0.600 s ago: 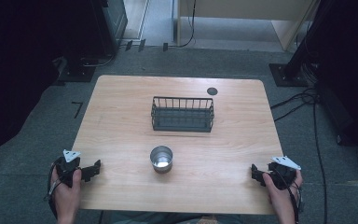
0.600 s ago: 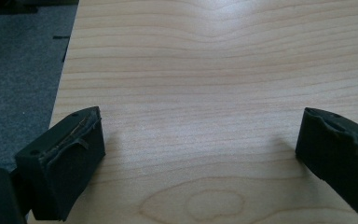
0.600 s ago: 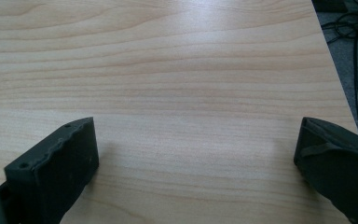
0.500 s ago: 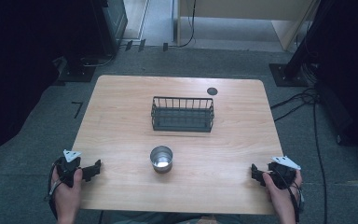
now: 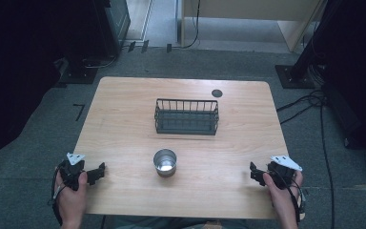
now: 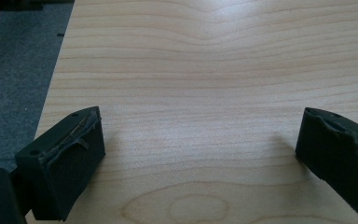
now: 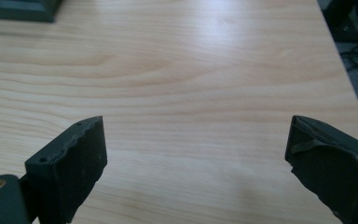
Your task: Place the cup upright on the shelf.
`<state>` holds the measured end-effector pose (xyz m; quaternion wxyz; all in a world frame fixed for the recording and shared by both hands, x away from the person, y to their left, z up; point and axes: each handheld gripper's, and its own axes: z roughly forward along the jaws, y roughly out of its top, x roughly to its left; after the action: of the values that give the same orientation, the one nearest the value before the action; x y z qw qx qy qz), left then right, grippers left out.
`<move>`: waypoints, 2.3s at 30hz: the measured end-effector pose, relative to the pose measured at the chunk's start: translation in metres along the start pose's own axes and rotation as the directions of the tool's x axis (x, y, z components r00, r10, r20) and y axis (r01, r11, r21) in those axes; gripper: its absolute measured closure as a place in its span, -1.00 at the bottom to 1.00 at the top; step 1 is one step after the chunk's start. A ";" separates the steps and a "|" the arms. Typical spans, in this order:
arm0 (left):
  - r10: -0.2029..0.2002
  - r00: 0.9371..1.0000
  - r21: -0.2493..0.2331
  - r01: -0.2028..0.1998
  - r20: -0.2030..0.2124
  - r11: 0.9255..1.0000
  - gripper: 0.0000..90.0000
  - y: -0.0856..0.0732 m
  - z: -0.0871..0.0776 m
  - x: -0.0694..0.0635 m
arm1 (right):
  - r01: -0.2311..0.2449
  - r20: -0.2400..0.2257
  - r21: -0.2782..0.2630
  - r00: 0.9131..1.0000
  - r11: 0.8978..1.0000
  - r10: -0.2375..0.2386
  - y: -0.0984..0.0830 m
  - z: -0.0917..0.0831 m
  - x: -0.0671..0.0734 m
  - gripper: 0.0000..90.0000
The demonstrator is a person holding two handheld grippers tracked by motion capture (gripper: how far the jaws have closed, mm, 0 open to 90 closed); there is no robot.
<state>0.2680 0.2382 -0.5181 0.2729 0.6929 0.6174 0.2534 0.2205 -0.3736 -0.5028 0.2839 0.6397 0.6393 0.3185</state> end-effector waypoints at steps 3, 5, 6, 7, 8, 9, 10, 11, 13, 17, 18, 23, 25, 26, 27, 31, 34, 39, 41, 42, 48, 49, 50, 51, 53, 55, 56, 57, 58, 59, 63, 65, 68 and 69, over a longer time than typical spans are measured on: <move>-0.008 1.000 0.001 0.008 -0.007 1.000 -0.98 0.000 0.000 -0.001 | 0.021 -0.028 -0.010 0.999 1.000 -0.021 0.007 -0.001 0.012 -0.89; -0.005 1.000 0.005 0.005 -0.003 1.000 -1.00 0.000 0.001 -0.001 | 0.033 -0.043 -0.022 0.999 0.999 -0.034 0.012 -0.001 0.020 -0.89; -0.005 1.000 0.005 0.005 -0.003 1.000 -1.00 0.000 0.001 -0.001 | 0.043 -0.051 -0.029 0.998 0.999 -0.044 0.015 -0.001 0.023 -0.89; -0.005 1.000 0.005 0.005 -0.003 1.000 -1.00 0.000 0.001 -0.001 | 0.050 -0.056 -0.034 0.997 0.998 -0.052 0.017 0.000 0.027 -0.88; -0.004 1.000 0.005 0.004 -0.002 1.000 -1.00 0.000 0.001 -0.001 | 0.050 -0.056 -0.034 0.997 0.998 -0.052 0.017 0.000 0.027 -0.88; -0.004 1.000 0.005 0.004 -0.002 1.000 -1.00 0.000 0.001 -0.001 | 0.057 -0.069 -0.039 0.996 0.998 -0.060 0.020 0.000 0.031 -0.88; -0.004 1.000 0.005 0.004 -0.002 1.000 -1.00 0.000 0.001 -0.001 | 0.062 -0.080 -0.040 0.995 0.997 -0.065 0.022 0.000 0.035 -0.88; -0.005 1.000 0.005 0.005 -0.003 1.000 -1.00 0.000 0.001 -0.001 | 0.080 -0.092 -0.049 0.992 0.996 -0.084 0.026 0.001 0.044 -0.88; -0.004 1.000 0.005 0.004 -0.003 1.000 -1.00 0.000 0.001 -0.001 | 0.087 -0.107 -0.052 0.990 0.995 -0.092 0.029 0.001 0.050 -0.87; -0.004 1.000 0.006 0.004 -0.002 1.000 -1.00 0.000 0.001 -0.001 | 0.100 -0.132 -0.061 0.985 0.993 -0.107 0.033 0.001 0.059 -0.87; -0.005 1.000 0.005 0.005 -0.002 1.000 -1.00 0.000 0.001 -0.001 | 0.101 -0.138 -0.064 0.984 0.993 -0.109 0.034 0.001 0.063 -0.87; -0.005 1.000 0.005 0.005 -0.002 1.000 -1.00 0.000 0.001 -0.001 | 0.134 -0.181 -0.077 0.973 0.988 -0.146 0.041 0.000 0.083 -0.87; -0.005 1.000 0.005 0.005 -0.002 1.000 -1.00 0.000 0.001 -0.001 | 0.143 -0.195 -0.079 0.968 0.987 -0.156 0.042 0.001 0.090 -0.87; -0.005 1.000 0.005 0.005 -0.002 1.000 -1.00 0.000 0.001 -0.001 | 0.149 -0.199 -0.080 0.966 0.986 -0.162 0.043 0.001 0.093 -0.87; -0.005 1.000 0.005 0.005 -0.002 1.000 -1.00 0.000 0.001 -0.001 | 0.153 -0.206 -0.080 0.964 0.985 -0.167 0.043 0.001 0.096 -0.87; -0.004 1.000 0.005 0.004 -0.002 1.000 -1.00 0.000 0.001 -0.001 | 0.160 -0.232 -0.082 0.957 0.984 -0.175 0.043 0.002 0.107 -0.87; -0.004 1.000 0.005 0.004 -0.002 1.000 -1.00 0.000 0.001 -0.001 | 0.166 -0.255 -0.082 0.950 0.983 -0.182 0.044 0.002 0.116 -0.89; -0.005 1.000 0.005 0.005 -0.003 1.000 -1.00 0.000 0.001 -0.001 | 0.179 -0.285 -0.086 0.938 0.980 -0.196 0.045 0.001 0.128 -0.90; -0.004 1.000 0.005 0.004 -0.002 1.000 -1.00 0.000 0.001 -0.001 | 0.187 -0.297 -0.087 0.933 0.979 -0.205 0.044 0.002 0.133 -0.91; -0.005 1.000 0.005 0.005 -0.003 1.000 -1.00 0.000 0.001 -0.001 | 0.189 -0.303 -0.086 0.931 0.978 -0.206 0.044 0.002 0.136 -0.91; -0.004 1.000 0.005 0.004 -0.002 1.000 -1.00 0.000 0.001 -0.001 | 0.195 -0.398 -0.094 0.892 0.976 -0.216 0.041 0.002 0.155 -1.00; -0.004 1.000 0.005 0.004 -0.003 1.000 -1.00 0.000 0.001 -0.001 | 0.196 -0.402 -0.098 0.889 0.976 -0.219 0.041 0.001 0.158 -1.00; -0.005 1.000 0.005 0.005 -0.002 1.000 -1.00 0.000 0.001 -0.001 | 0.195 -0.410 -0.101 0.885 0.975 -0.220 0.042 0.001 0.161 -1.00; -0.005 1.000 0.005 0.005 -0.003 1.000 -1.00 0.000 0.001 -0.001 | 0.197 -0.416 -0.104 0.882 0.975 -0.222 0.042 0.000 0.164 -1.00; -0.005 1.000 0.005 0.005 -0.003 1.000 -1.00 0.000 0.001 -0.001 | 0.202 -0.425 -0.110 0.875 0.973 -0.230 0.043 -0.001 0.170 -1.00; -0.005 1.000 0.005 0.005 -0.003 1.000 -1.00 0.000 0.001 -0.001 | 0.205 -0.437 -0.112 0.869 0.972 -0.233 0.044 -0.001 0.177 -1.00; -0.004 1.000 0.005 0.004 -0.002 1.000 -1.00 0.000 0.001 -0.001 | 0.211 -0.444 -0.113 0.863 0.971 -0.240 0.044 -0.002 0.180 -1.00; -0.004 1.000 0.006 0.004 -0.003 1.000 -1.00 0.000 0.001 -0.001 | 0.217 -0.451 -0.113 0.858 0.970 -0.244 0.044 -0.002 0.184 -1.00; -0.004 1.000 0.006 0.004 -0.003 1.000 -1.00 0.000 0.001 -0.001 | 0.217 -0.451 -0.113 0.858 0.970 -0.244 0.044 -0.002 0.184 -1.00; -0.005 1.000 0.005 0.005 -0.002 1.000 -1.00 0.000 0.001 -0.001 | 0.220 -0.458 -0.114 0.854 0.969 -0.247 0.044 -0.002 0.187 -1.00; -0.004 1.000 0.006 0.004 -0.003 1.000 -1.00 0.000 0.001 -0.001 | 0.230 -0.480 -0.115 0.839 0.966 -0.257 0.044 -0.001 0.203 -1.00; -0.004 1.000 0.006 0.004 -0.002 1.000 -1.00 0.000 0.000 -0.001 | 0.235 -0.488 -0.115 0.833 0.965 -0.261 0.043 0.000 0.208 -1.00; -0.004 1.000 0.006 0.004 -0.002 1.000 -1.00 0.000 0.000 -0.001 | 0.242 -0.500 -0.116 0.824 0.963 -0.267 0.043 0.001 0.215 -1.00; -0.004 1.000 0.006 0.004 -0.002 1.000 -1.00 0.000 0.001 -0.001 | 0.239 -0.501 -0.114 0.824 0.964 -0.263 0.043 0.001 0.217 -1.00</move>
<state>0.2685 0.2372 -0.5182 0.2708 0.6922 0.6198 0.2518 0.2443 -0.1575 -0.4609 0.1579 0.4354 0.7625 0.4517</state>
